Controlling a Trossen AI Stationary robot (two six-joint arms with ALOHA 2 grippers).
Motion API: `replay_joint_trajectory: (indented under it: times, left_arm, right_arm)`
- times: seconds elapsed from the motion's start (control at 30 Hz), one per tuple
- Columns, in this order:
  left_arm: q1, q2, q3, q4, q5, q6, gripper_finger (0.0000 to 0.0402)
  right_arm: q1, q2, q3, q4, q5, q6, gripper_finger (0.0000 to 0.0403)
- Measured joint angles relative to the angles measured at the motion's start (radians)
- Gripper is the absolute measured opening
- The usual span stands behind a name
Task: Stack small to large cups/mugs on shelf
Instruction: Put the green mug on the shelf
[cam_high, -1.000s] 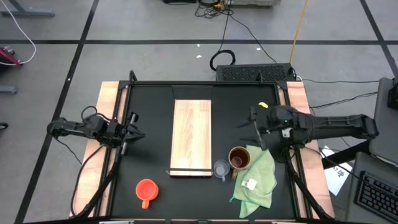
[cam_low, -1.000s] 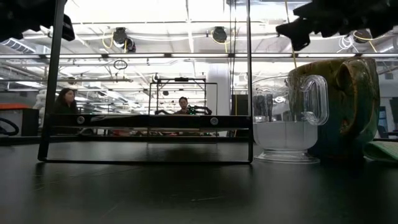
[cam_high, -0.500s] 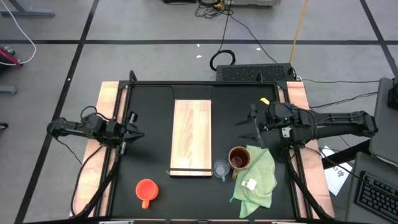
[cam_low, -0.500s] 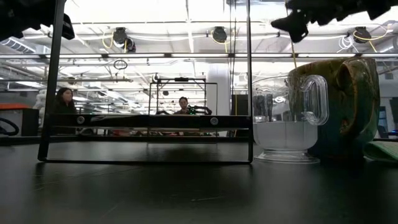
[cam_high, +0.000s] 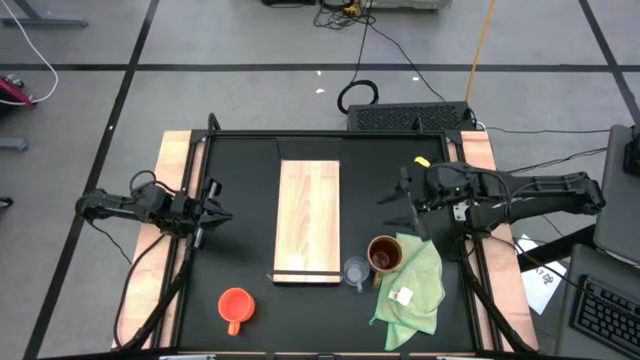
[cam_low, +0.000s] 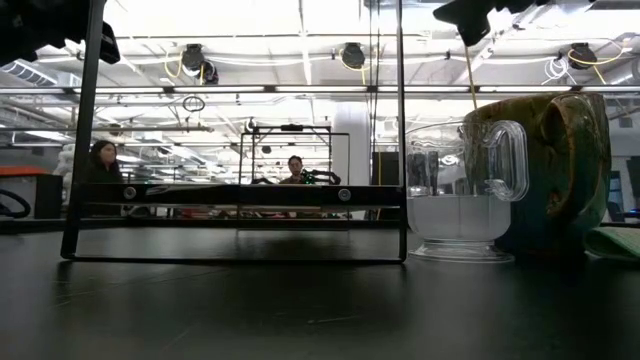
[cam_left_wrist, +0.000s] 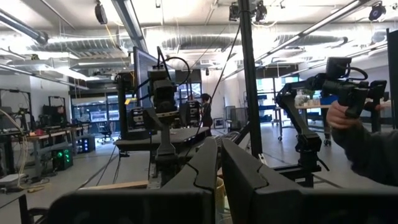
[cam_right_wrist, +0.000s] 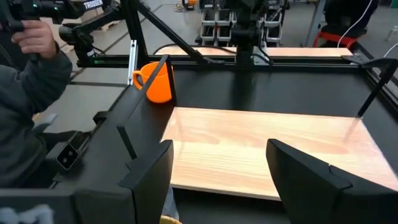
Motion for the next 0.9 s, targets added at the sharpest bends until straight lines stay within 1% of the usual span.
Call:
replay_joint_trajectory:
  times: [0.17, 0.3, 0.43, 0.5, 0.67, 0.77, 0.9]
  left_arm:
    - [0.000, 0.000, 0.000, -0.006, 0.000, 0.000, 0.0026]
    - [0.000, 0.000, 0.000, -0.007, 0.001, 0.000, 0.0026]
    - [0.000, 0.000, 0.000, -0.027, 0.001, 0.000, 0.0026]
    - [0.000, 0.000, 0.000, -0.042, 0.001, 0.001, 0.0026]
    - [0.000, 0.000, 0.000, -0.048, 0.001, 0.006, 0.0026]
    - [0.000, 0.000, 0.000, -0.048, 0.000, 0.004, 0.0026]
    - [0.000, 0.000, 0.000, -0.057, 0.001, -0.009, 0.0026]
  right_arm:
    - [0.000, 0.003, 0.000, 0.001, -0.001, 0.007, 0.0252]
    - [0.000, 0.031, 0.000, 0.023, -0.002, -0.001, 0.0252]
    - [0.000, 0.086, 0.000, 0.084, -0.004, 0.091, 0.0252]
    - [0.000, 0.114, 0.001, 0.075, -0.005, 0.101, 0.0252]
    - [0.000, 0.179, 0.082, -0.099, 0.003, 0.086, 0.0252]
    - [0.000, 0.214, 0.150, -0.244, 0.055, 0.072, 0.0252]
    - [-0.001, 0.243, 0.214, -0.352, 0.112, 0.048, 0.0252]
